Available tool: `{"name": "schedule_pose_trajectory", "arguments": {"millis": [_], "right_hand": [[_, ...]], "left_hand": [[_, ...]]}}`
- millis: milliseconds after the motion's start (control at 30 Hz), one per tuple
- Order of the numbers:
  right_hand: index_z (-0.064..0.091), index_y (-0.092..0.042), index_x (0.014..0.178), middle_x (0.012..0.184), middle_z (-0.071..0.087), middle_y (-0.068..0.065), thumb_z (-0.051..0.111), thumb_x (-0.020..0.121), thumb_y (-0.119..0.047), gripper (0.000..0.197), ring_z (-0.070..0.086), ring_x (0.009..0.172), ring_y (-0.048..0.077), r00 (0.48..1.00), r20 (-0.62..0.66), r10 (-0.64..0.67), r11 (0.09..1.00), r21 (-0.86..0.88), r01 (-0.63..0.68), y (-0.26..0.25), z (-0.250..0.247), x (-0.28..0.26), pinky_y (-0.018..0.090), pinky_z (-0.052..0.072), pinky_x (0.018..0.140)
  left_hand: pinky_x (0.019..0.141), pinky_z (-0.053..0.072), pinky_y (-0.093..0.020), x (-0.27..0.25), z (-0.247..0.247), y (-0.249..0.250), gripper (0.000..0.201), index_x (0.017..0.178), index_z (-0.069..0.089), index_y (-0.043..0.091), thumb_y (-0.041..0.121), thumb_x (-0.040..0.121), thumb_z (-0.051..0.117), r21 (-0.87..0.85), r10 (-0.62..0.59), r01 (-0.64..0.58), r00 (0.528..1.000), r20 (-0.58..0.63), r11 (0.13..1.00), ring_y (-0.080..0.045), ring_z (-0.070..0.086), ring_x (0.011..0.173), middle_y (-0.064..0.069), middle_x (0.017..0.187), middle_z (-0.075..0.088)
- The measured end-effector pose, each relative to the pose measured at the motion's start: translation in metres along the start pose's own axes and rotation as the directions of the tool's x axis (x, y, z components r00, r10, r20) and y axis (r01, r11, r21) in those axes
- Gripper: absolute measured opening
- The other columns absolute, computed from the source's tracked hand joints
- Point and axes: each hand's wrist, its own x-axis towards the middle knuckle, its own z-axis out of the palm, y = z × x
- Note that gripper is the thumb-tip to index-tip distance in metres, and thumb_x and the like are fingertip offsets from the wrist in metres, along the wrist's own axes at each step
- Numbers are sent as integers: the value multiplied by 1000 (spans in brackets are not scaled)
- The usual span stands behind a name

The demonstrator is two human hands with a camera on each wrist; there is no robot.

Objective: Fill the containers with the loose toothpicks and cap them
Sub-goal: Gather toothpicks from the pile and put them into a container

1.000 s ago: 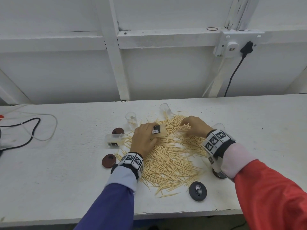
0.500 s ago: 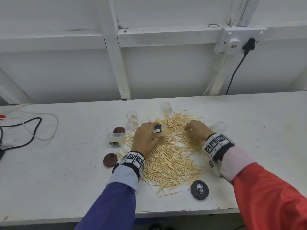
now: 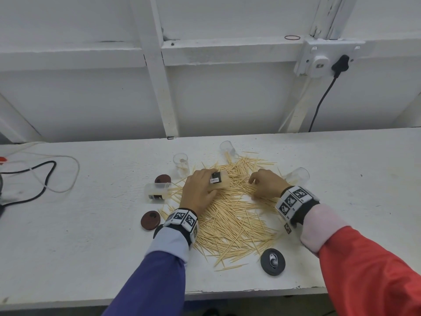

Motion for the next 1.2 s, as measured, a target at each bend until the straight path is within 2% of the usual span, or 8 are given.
{"name": "schedule_pose_trajectory", "arguments": {"millis": [167,333,433,500,700,833,967,1200], "right_hand": [[60,-19,119,112,56,-1,77,76,-35,49,53,98,15,999,-9,35,999,-40,-35,-5,-2,-6,28,46,78],[59,-8,91,94,62,4,59,86,-20,12,60,86,23,1000,7,-20,990,-142,20,-12,-2,-8,25,41,62],[42,-13,72,75,47,0,50,93,-19,23,49,73,21,999,23,-25,988,-152,29,-15,-2,-9,24,31,53],[35,-15,68,72,42,-1,47,94,-15,28,45,72,20,998,48,-27,990,-138,34,-15,-3,-9,24,29,52],[43,-14,80,85,42,0,40,102,-27,26,44,87,21,994,67,-87,991,-95,93,-19,-13,-9,33,36,74],[38,-20,77,80,44,-5,41,103,-28,27,44,78,16,994,60,-90,988,132,82,-23,-19,-7,31,34,69],[42,-15,84,87,55,1,44,102,-22,20,50,77,14,992,43,-121,914,394,94,-26,-23,-10,29,37,66],[36,-18,85,83,43,-2,40,104,-24,20,38,71,9,985,77,-155,853,513,95,-31,-16,-14,25,36,66]], "left_hand": [[92,35,-35,-1,-1,0,53,134,50,14,24,85,65,8,4,-4,1000,14,1000,-23,49,113,-3,126,57],[92,37,-37,0,-1,1,53,134,51,14,23,84,65,9,1,-1,1000,25,1000,-23,50,112,-2,126,57],[91,37,-37,0,0,1,53,133,51,14,24,83,66,4,-1,1,1000,25,1000,-23,50,112,-2,125,57],[91,37,-37,0,0,1,53,133,51,15,24,84,66,7,-3,3,1000,24,1000,-23,50,112,-2,125,57],[92,37,-36,0,1,0,53,135,50,15,26,85,66,14,-9,9,1000,26,1000,-22,49,113,-1,127,56],[92,36,-35,0,1,0,53,134,50,15,26,85,66,14,-13,13,1000,22,1000,-22,49,113,-1,126,56],[92,35,-35,0,0,1,53,134,50,15,27,85,66,7,-21,21,1000,16,1000,-21,48,114,-1,126,56],[93,35,-35,-1,0,1,54,135,49,16,28,86,67,5,-24,24,1000,12,1000,-22,49,114,-2,126,56]]}}
